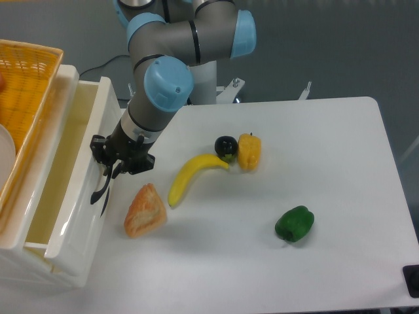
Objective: Slide the top white drawer open
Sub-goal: 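Pull the upper drawer handle outward, sliding the drawer open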
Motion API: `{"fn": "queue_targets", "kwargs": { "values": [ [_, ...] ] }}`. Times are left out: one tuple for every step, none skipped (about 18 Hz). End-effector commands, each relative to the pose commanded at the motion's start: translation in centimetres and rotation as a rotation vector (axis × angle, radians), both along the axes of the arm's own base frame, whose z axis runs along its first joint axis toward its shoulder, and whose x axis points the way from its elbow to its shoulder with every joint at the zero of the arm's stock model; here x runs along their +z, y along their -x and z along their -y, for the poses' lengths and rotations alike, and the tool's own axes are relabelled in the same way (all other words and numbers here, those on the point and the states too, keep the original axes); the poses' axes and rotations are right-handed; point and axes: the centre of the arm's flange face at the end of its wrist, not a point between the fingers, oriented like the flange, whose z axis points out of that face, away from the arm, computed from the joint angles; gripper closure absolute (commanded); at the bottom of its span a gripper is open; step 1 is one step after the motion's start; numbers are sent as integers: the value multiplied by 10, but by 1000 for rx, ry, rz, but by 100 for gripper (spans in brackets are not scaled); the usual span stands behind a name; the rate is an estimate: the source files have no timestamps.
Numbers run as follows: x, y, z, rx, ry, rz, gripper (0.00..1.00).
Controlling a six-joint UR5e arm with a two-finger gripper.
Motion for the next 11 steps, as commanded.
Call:
{"fn": "queue_targets", "kwargs": {
  "values": [
    [0,0,0,0,0,0,81],
    [0,0,0,0,0,0,83],
    [1,0,0,0,-1,-1,83],
    [1,0,0,0,-1,-1,85],
    [0,1,0,2,0,0,85],
    [0,3,1,5,0,0,85],
    [1,3,2,6,-1,-1,86],
    [1,3,2,6,-1,-1,86],
    [1,3,2,6,-1,-1,86],
    [1,4,2,8,-1,-1,86],
    [2,5,2,9,-3,-3,86]
  ]
}}
